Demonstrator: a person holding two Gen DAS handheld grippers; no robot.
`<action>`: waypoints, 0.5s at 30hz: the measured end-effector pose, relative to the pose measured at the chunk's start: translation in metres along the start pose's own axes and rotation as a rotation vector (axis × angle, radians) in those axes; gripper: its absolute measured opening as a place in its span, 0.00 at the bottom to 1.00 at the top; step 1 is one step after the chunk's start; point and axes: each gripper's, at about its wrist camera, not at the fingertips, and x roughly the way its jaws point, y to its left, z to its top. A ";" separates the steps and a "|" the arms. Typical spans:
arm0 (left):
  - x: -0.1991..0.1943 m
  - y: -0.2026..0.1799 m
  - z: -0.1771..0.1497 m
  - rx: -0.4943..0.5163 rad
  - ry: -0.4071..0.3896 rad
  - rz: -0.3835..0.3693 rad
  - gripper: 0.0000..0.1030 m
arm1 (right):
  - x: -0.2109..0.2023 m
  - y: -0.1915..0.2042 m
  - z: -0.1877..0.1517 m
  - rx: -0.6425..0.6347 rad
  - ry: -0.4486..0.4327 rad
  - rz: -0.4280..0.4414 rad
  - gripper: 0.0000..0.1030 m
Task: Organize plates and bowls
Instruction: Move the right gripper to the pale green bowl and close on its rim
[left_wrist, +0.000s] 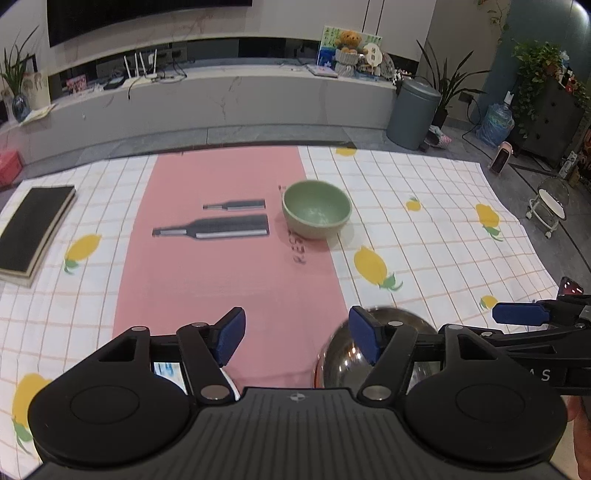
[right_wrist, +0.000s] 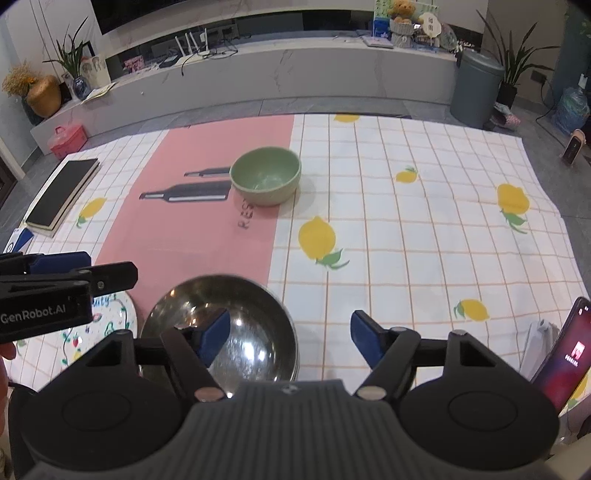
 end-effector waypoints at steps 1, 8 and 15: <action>0.001 0.000 0.003 0.007 -0.007 0.002 0.75 | 0.001 0.000 0.003 0.000 -0.007 -0.007 0.72; 0.014 0.003 0.025 0.037 -0.037 0.003 0.76 | 0.013 0.000 0.025 0.004 -0.051 -0.053 0.76; 0.037 0.008 0.051 0.054 -0.061 0.001 0.76 | 0.040 0.001 0.053 0.003 -0.077 -0.104 0.77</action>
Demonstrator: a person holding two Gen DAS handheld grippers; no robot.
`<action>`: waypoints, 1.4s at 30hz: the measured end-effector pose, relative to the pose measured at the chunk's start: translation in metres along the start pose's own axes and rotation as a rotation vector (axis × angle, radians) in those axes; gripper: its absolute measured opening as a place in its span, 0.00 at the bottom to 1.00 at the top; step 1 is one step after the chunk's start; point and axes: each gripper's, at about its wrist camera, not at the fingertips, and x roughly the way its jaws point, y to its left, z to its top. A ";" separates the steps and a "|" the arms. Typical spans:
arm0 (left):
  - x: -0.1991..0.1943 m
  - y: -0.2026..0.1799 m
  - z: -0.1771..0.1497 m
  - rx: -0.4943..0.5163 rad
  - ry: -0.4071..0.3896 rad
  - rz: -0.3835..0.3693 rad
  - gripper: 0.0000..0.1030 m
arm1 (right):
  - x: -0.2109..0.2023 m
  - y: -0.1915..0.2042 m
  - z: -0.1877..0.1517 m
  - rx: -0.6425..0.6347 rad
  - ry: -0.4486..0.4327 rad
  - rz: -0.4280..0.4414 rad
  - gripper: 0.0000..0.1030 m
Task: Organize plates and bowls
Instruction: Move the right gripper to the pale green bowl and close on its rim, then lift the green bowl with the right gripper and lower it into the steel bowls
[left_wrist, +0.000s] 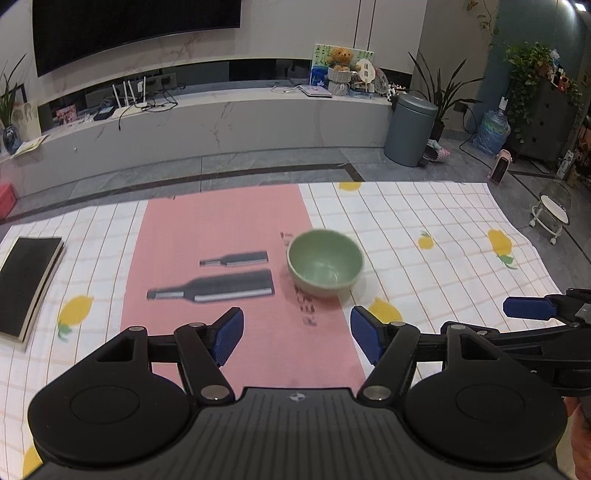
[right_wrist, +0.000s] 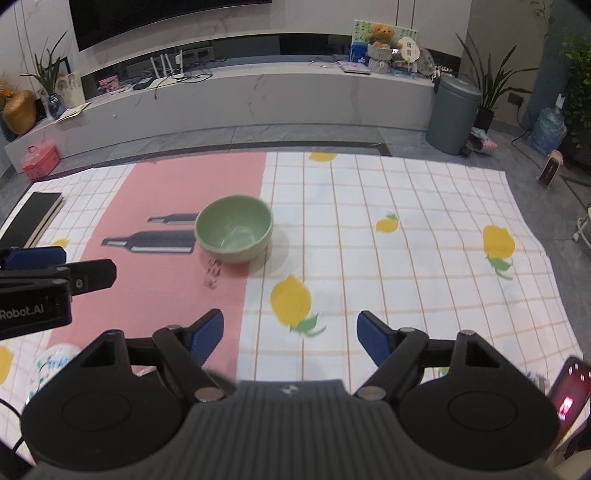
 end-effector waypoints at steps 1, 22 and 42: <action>0.005 0.001 0.003 0.000 -0.001 -0.001 0.76 | 0.005 0.000 0.004 0.002 0.000 -0.001 0.78; 0.134 0.035 0.042 -0.113 0.120 -0.123 0.53 | 0.144 0.006 0.072 0.114 0.152 0.086 0.44; 0.182 0.031 0.045 -0.134 0.244 -0.096 0.10 | 0.180 0.001 0.079 0.194 0.242 0.155 0.09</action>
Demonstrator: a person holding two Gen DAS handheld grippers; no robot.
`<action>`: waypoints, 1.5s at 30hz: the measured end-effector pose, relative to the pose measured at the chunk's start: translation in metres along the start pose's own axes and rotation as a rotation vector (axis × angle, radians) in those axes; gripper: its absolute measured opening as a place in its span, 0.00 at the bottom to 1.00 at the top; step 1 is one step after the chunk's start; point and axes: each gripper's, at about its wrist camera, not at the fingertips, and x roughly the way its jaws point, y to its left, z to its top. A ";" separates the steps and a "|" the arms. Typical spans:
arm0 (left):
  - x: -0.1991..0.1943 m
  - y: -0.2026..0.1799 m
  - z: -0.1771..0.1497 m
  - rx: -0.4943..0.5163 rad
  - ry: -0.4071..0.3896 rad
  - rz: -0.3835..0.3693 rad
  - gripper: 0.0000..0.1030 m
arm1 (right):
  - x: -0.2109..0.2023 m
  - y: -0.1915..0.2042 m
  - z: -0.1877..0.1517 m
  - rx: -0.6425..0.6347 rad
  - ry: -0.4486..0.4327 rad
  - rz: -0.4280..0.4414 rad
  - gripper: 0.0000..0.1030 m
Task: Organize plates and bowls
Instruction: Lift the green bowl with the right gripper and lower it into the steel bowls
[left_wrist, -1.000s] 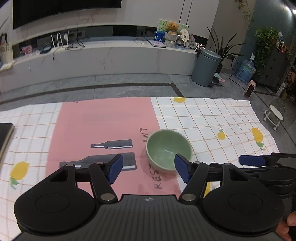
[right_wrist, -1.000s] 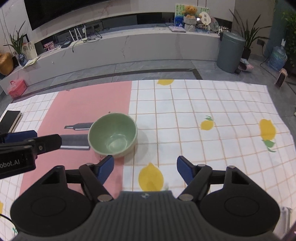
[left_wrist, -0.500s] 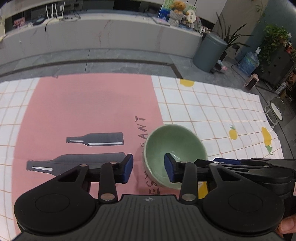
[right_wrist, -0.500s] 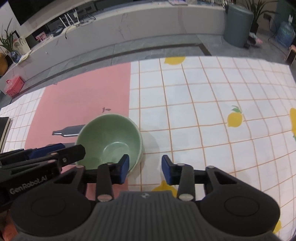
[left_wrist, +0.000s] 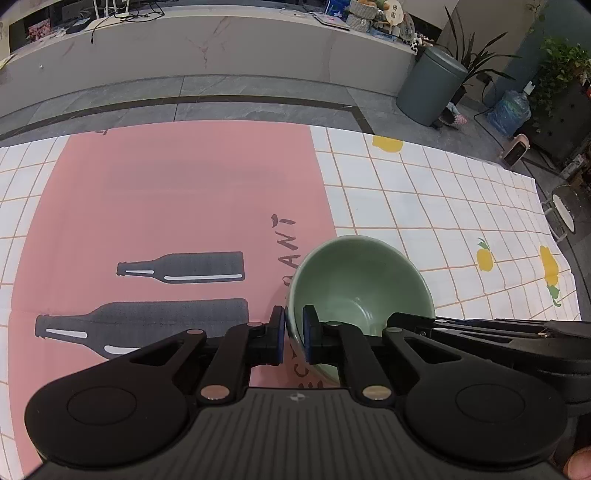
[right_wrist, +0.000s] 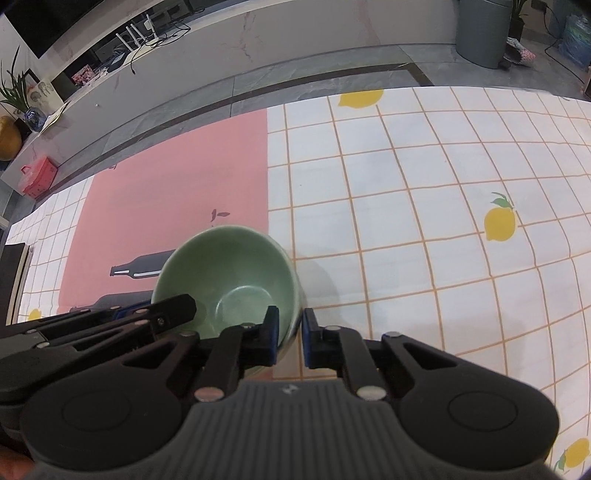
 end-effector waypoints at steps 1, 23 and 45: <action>-0.001 -0.001 0.000 -0.001 0.006 0.004 0.09 | 0.000 0.000 0.000 0.004 0.005 0.000 0.09; -0.138 -0.048 -0.047 -0.008 -0.054 0.024 0.09 | -0.142 0.006 -0.065 -0.036 -0.041 0.091 0.09; -0.153 -0.070 -0.152 0.020 0.089 0.023 0.10 | -0.153 -0.017 -0.182 -0.069 0.105 0.105 0.09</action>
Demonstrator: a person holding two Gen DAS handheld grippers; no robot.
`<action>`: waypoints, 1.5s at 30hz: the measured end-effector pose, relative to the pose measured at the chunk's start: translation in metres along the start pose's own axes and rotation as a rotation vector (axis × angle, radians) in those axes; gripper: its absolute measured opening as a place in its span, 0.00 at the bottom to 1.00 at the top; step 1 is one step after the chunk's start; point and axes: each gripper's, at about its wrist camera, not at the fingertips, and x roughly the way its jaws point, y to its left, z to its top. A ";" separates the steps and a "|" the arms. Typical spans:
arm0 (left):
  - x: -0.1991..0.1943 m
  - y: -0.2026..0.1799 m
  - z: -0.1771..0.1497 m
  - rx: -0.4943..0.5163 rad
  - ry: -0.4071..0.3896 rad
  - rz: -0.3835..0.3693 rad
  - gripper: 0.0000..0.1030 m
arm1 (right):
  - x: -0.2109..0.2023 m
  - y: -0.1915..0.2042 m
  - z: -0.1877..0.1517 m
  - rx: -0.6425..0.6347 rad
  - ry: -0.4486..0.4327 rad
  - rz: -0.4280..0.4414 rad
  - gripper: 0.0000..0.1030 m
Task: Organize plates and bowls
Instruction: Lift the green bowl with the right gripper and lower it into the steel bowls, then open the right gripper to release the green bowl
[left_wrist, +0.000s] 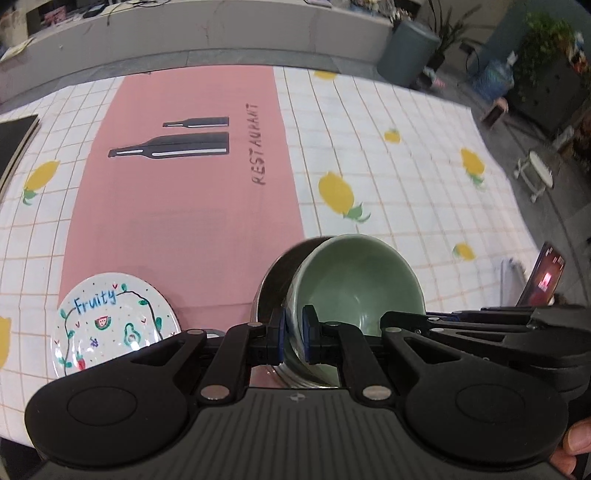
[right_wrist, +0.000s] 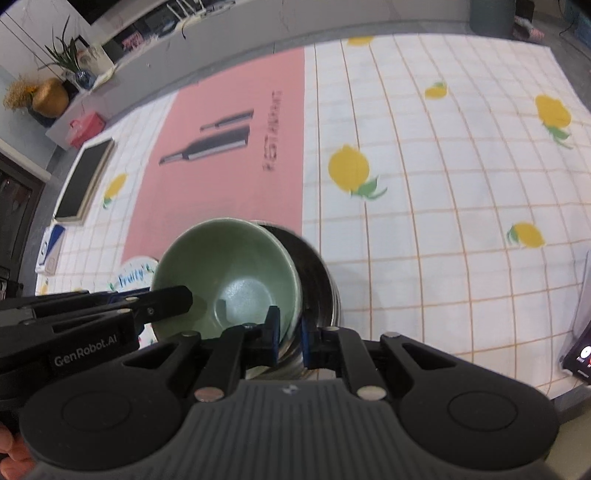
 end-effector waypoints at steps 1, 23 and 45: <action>0.002 0.000 -0.001 0.010 0.008 0.006 0.10 | 0.003 -0.001 0.000 0.000 0.007 -0.001 0.09; 0.022 -0.005 0.000 0.114 0.090 0.049 0.15 | 0.018 0.000 0.006 -0.029 0.059 -0.026 0.11; -0.012 0.021 0.004 0.044 -0.147 -0.053 0.66 | -0.021 -0.034 0.001 0.082 -0.124 0.027 0.67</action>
